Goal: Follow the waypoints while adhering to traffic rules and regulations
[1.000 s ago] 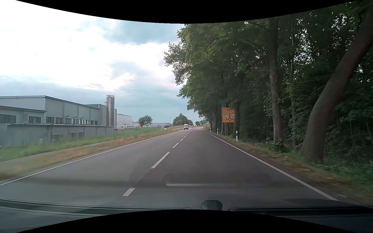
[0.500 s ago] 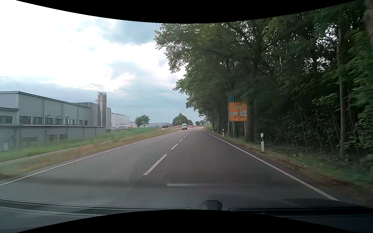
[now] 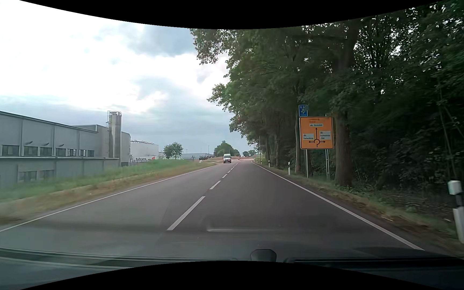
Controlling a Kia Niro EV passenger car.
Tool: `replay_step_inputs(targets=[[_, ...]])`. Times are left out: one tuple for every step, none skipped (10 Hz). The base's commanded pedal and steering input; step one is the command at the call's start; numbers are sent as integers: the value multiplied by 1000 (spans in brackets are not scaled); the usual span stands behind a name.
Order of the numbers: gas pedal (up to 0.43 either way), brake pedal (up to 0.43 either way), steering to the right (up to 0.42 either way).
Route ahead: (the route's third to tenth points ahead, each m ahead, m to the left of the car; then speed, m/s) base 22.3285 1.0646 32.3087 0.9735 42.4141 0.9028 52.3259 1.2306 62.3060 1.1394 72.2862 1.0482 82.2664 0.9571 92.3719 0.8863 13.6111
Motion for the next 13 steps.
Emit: replay_step_inputs(targets=[[118, 0, -2], [118, 0, -2], [110, 0, -2], [98, 0, -2], [87, 0, -2], [79, 0, -1], [67, 0, -1], [59, 0, 0], [39, 0, 0], [39, 0, 1], [28, 0, 1], [20, 0, 1], [20, 0, 1]])
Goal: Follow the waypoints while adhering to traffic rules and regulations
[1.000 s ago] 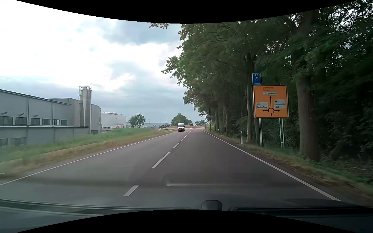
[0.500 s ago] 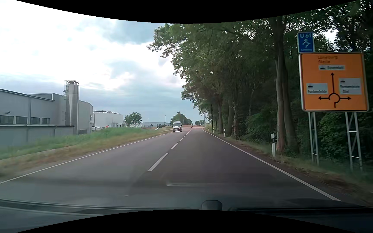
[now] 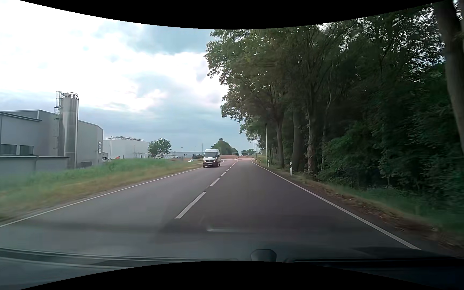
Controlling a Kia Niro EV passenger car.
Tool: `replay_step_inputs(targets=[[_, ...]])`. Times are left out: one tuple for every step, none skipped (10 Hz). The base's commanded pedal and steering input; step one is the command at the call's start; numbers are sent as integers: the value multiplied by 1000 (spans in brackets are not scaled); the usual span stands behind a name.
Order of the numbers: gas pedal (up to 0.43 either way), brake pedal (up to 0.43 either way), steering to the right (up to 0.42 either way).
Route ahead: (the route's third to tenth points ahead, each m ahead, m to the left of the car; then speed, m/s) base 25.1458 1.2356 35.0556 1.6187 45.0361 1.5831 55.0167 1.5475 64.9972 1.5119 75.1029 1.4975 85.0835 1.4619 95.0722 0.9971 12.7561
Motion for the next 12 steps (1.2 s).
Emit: replay_step_inputs(targets=[[79, 0, 1], [98, 0, 0], [98, 0, 0], [110, 0, 0], [118, 0, 0], [150, 0, -1], [157, 0, -3], [157, 0, -5], [157, 0, -4], [157, 0, -4], [157, 0, -5], [157, 0, -4]])
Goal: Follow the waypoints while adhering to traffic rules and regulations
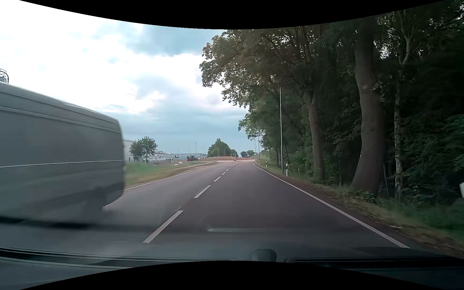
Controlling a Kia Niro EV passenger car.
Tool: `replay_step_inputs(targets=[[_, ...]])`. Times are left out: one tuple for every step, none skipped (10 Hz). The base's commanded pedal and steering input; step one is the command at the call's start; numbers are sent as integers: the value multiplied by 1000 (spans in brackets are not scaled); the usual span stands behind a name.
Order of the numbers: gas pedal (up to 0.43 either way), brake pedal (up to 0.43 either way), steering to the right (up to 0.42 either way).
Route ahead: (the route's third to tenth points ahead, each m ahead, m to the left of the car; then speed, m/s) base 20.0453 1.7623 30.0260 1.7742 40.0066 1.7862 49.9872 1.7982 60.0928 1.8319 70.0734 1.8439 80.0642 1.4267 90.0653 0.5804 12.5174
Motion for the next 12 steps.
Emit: replay_step_inputs(targets=[[157, 0, -4], [157, 0, -4], [157, 0, -4], [138, 0, -3], [118, 0, -3], [98, 0, -3], [79, 0, -3], [59, 0, -3], [59, 0, -3], [47, 0, -2], [47, 0, -2], [47, 0, -2]])
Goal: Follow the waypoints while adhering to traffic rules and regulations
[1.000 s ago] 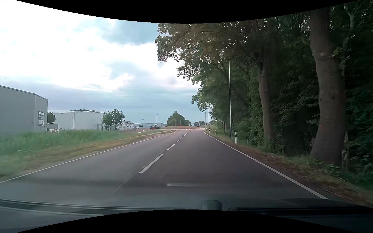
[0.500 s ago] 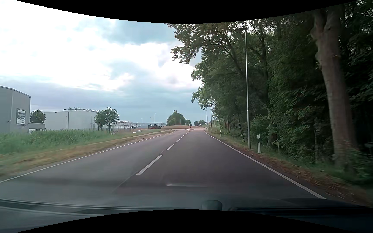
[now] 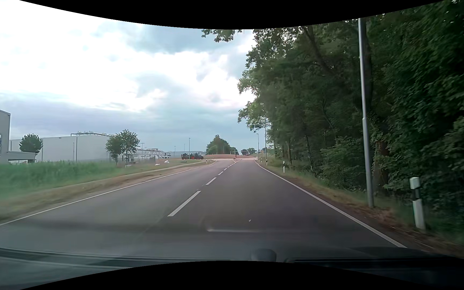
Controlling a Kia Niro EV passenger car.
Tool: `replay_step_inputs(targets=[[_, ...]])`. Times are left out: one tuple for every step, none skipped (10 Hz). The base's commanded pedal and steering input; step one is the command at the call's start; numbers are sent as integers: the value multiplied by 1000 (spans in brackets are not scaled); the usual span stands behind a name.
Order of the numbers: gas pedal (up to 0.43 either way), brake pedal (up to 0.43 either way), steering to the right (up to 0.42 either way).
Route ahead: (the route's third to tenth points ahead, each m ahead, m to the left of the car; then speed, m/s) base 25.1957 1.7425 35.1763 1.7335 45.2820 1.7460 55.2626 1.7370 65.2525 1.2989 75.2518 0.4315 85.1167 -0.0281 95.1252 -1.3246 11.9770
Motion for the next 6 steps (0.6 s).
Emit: replay_step_inputs(targets=[[47, 0, -2], [59, 0, -2], [59, 0, -1], [59, 0, -1], [59, 0, 0], [59, 0, 0]])
